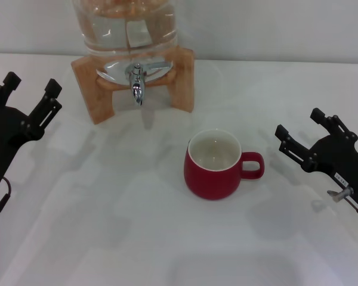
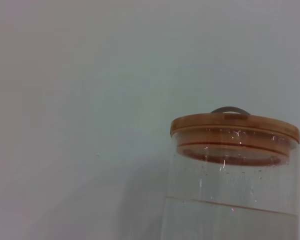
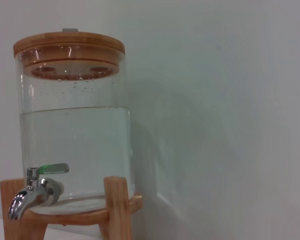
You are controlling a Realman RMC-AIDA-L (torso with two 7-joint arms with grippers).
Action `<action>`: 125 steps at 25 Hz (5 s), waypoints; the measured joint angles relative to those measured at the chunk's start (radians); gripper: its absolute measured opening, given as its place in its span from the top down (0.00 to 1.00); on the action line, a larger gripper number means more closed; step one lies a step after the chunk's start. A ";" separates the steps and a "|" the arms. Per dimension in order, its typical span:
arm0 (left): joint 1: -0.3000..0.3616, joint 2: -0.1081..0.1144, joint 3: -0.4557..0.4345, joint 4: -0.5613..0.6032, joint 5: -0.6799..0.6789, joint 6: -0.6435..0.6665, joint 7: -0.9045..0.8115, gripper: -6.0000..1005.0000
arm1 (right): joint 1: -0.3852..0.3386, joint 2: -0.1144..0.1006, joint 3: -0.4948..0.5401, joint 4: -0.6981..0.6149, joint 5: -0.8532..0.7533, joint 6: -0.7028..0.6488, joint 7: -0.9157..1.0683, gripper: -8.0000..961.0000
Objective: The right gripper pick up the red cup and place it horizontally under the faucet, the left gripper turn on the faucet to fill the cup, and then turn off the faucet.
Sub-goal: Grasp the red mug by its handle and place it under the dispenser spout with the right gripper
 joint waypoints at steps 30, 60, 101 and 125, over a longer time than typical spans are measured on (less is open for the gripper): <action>0.003 0.000 0.000 -0.003 -0.002 0.008 0.006 0.11 | -0.066 0.001 -0.093 0.005 -0.009 -0.034 -0.001 0.10; -0.002 0.000 0.001 -0.001 -0.001 0.010 0.001 0.11 | -0.037 0.003 -0.163 0.021 -0.011 0.056 0.001 0.10; -0.001 -0.002 0.001 -0.003 -0.002 0.009 0.000 0.11 | 0.045 0.003 -0.125 0.060 -0.002 0.202 -0.008 0.11; -0.016 -0.003 0.001 -0.003 0.001 0.009 0.000 0.11 | 0.056 0.003 -0.116 0.060 0.091 0.246 -0.004 0.11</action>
